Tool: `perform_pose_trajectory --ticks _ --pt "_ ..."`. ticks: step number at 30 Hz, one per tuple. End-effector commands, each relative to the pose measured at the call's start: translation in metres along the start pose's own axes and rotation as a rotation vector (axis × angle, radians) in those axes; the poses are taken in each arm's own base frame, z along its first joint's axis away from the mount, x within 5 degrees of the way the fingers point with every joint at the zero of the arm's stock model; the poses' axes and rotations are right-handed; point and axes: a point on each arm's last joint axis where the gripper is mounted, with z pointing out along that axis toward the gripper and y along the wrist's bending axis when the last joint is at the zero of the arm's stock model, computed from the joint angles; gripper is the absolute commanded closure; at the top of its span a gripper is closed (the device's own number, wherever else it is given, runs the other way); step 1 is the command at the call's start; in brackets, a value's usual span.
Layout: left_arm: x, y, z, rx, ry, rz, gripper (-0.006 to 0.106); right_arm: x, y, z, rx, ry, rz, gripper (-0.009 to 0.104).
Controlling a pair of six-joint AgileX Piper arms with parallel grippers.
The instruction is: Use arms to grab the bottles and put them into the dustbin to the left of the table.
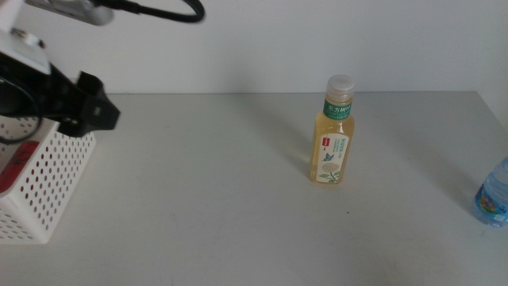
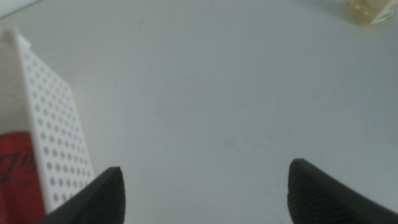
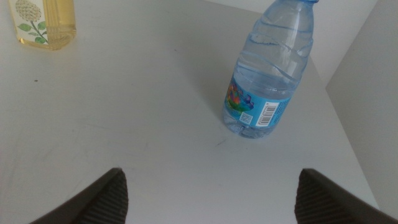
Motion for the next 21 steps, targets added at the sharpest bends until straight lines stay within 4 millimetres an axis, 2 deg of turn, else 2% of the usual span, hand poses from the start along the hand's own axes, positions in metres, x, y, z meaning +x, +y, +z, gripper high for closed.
perform_pose_trajectory --ticks 1,6,12,21 --pt "-0.01 -0.018 -0.004 0.023 -0.185 0.037 0.014 -0.006 -0.002 -0.002 0.029 -0.07 -0.012 0.01" --pt "0.001 -0.047 0.007 0.086 -0.353 0.105 0.014 -0.006 -0.002 -0.002 0.029 -0.07 -0.012 0.01" --pt "0.034 -0.071 0.01 0.167 -0.385 0.162 0.014 -0.006 -0.002 -0.002 0.029 -0.07 -0.012 0.01" --pt "0.073 -0.088 0.005 0.265 -0.456 0.155 0.011 -0.006 -0.002 -0.002 0.029 -0.07 -0.012 0.01"
